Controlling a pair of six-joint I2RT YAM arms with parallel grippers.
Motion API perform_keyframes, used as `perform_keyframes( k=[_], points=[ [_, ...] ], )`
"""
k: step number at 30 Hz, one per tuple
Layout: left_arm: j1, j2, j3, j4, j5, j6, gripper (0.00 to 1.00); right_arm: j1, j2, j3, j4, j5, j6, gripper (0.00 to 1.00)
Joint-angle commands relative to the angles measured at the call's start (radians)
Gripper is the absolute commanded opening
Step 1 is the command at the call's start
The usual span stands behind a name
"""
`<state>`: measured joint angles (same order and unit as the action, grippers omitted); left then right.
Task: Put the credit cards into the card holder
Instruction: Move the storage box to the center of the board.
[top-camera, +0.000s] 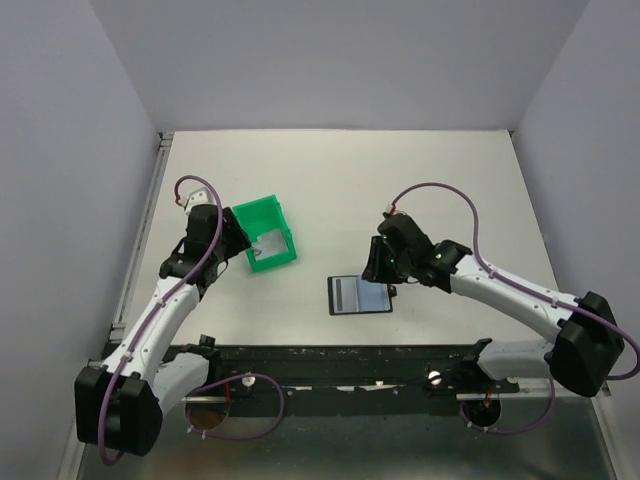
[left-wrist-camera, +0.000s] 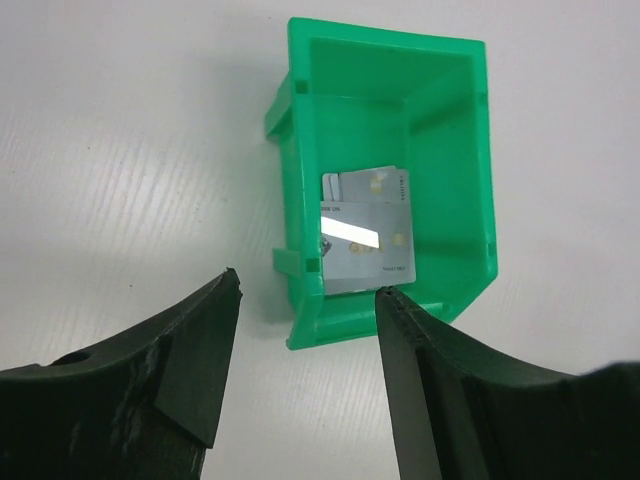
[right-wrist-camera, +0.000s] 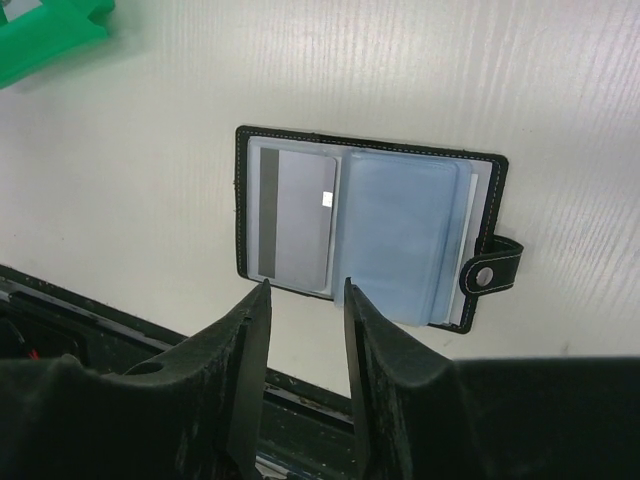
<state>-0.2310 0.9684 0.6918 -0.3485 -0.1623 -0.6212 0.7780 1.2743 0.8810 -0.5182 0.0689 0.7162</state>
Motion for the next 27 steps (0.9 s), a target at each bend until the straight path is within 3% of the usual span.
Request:
perform_keyframes(
  k=[1,13,27],
  points=[
    [0.036,0.058,0.0,-0.005,0.021,-0.038,0.69,0.006,-0.033,-0.019,-0.011,-0.003,-0.008,0.43],
    [0.078,0.199,-0.026,0.221,0.075,-0.083,0.65,0.006,-0.043,-0.048,0.0,-0.004,-0.011,0.43],
    [0.09,0.322,-0.058,0.376,0.138,-0.086,0.36,0.006,-0.021,-0.036,0.004,-0.012,-0.014,0.43]
  ],
)
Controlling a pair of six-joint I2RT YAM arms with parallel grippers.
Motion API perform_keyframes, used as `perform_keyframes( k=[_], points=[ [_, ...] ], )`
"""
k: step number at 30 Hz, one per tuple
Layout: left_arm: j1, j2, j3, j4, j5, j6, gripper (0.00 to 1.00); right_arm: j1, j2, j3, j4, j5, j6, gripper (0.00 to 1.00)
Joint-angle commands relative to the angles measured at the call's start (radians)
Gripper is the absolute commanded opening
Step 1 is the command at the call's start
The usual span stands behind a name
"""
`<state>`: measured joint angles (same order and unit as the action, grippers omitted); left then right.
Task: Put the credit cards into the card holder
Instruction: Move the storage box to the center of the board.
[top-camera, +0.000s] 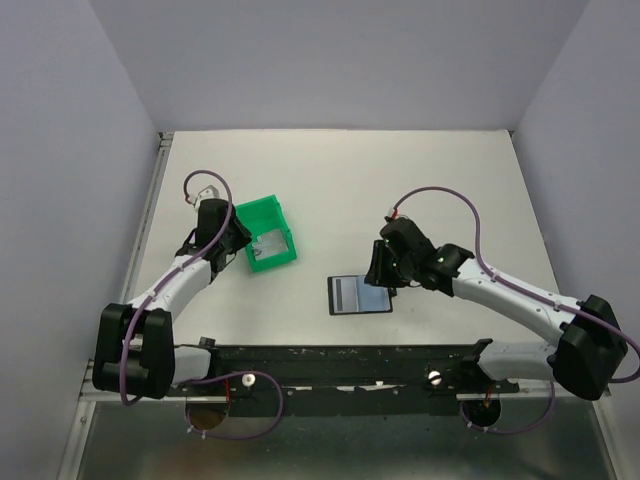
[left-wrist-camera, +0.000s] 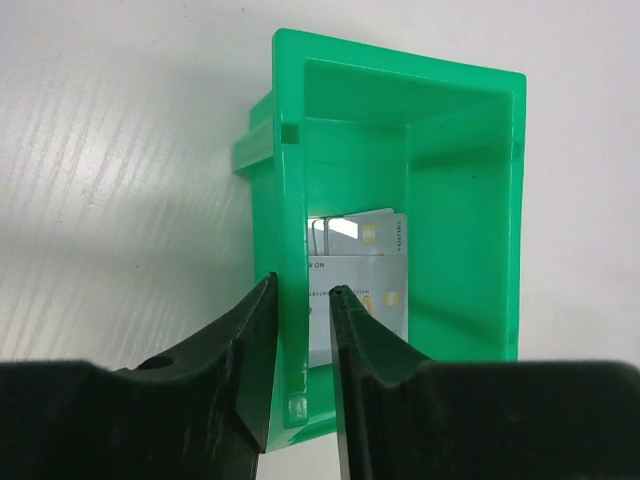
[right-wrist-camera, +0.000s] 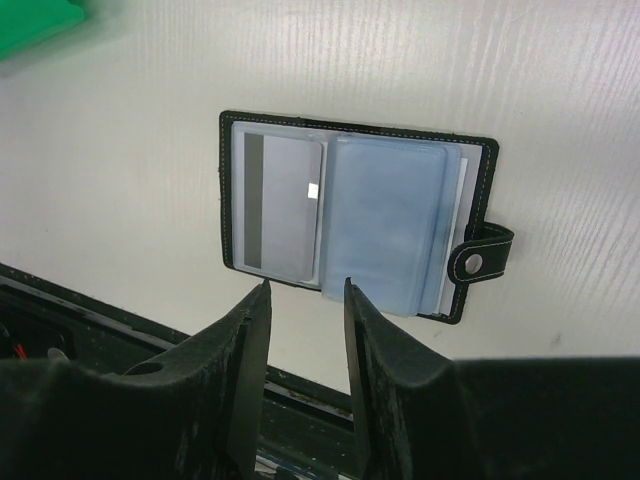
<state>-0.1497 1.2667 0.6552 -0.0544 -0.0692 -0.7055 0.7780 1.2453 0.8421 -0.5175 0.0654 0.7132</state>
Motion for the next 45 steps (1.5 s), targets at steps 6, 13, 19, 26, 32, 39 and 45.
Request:
perform_keyframes(
  k=[6,13,19,26,32,39,45],
  points=[
    [0.009,0.059,-0.054,0.145,0.117,0.005,0.22,0.006,0.008,0.0,0.004,-0.009,-0.011,0.43],
    [0.003,0.014,-0.117,0.171,0.174,0.008,0.05,0.006,0.037,-0.014,0.049,-0.097,-0.043,0.43],
    [-0.05,-0.095,-0.166,0.111,0.16,0.001,0.0,0.02,0.098,-0.054,0.177,-0.182,0.005,0.43],
    [-0.063,-0.2,-0.203,0.027,0.124,-0.014,0.0,0.145,0.282,0.044,0.287,-0.203,0.068,0.33],
    [-0.065,-0.219,-0.201,0.007,0.131,-0.009,0.0,0.19,0.427,0.098,0.344,-0.19,0.135,0.19],
    [-0.077,-0.23,-0.21,0.01,0.152,-0.012,0.0,0.201,0.508,0.162,0.208,-0.09,0.129,0.1],
    [-0.143,-0.253,-0.233,0.01,0.144,-0.037,0.0,0.21,0.468,0.201,-0.039,0.095,0.143,0.08]
  ],
)
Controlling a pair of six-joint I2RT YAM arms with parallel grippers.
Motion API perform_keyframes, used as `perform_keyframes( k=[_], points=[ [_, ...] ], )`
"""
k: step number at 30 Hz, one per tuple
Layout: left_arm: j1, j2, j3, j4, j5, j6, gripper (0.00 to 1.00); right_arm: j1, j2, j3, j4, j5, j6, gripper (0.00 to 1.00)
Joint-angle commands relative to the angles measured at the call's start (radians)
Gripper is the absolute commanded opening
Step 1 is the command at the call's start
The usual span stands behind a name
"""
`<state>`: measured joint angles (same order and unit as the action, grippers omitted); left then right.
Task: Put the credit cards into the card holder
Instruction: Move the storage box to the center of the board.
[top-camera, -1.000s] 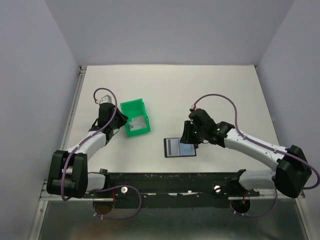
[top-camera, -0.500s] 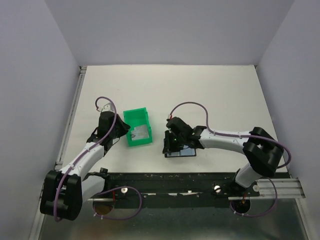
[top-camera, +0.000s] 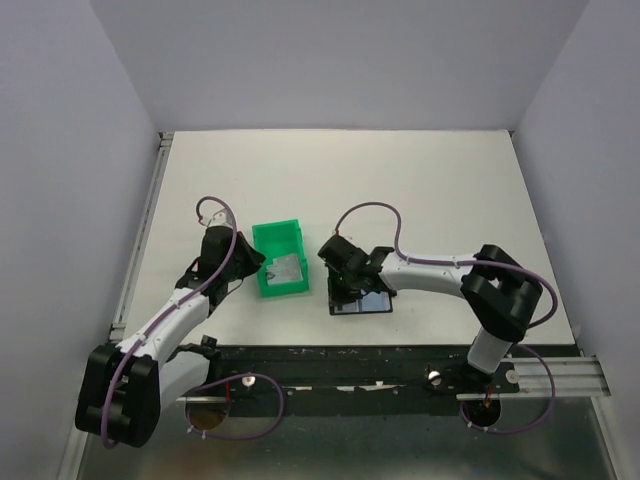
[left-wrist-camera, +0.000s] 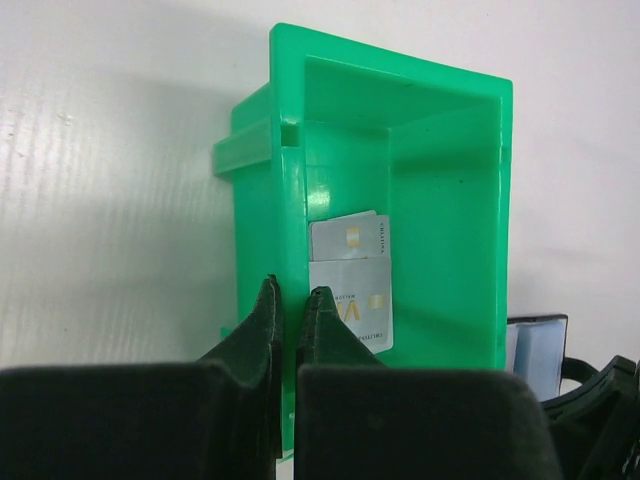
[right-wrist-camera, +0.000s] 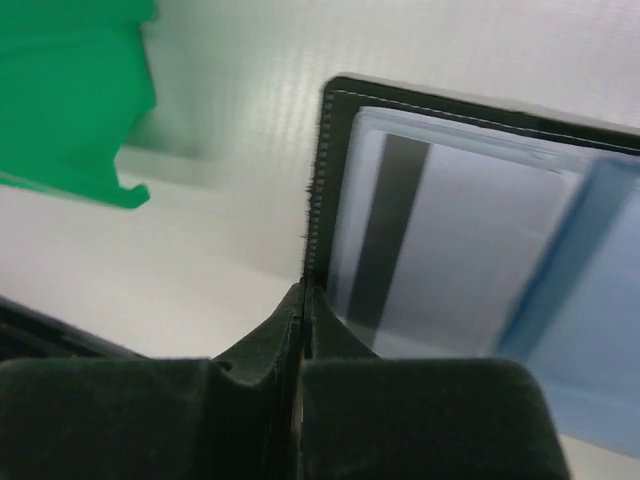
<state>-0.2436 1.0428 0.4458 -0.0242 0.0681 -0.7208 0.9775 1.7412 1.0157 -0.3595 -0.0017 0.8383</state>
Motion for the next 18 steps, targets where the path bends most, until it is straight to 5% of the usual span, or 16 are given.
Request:
perform_keyframes(
  k=[1,12,18],
  points=[
    [-0.068,-0.035,-0.027,-0.022,0.003,-0.026,0.0,0.01,-0.041,0.026,-0.222,0.183,0.016,0.08],
    [-0.192,-0.092,-0.081,-0.06,-0.04,-0.091,0.0,0.006,-0.126,0.018,-0.429,0.327,0.008,0.08],
    [-0.224,-0.148,-0.104,-0.098,-0.06,-0.132,0.0,0.004,-0.248,-0.019,-0.307,0.267,-0.083,0.08]
  ],
)
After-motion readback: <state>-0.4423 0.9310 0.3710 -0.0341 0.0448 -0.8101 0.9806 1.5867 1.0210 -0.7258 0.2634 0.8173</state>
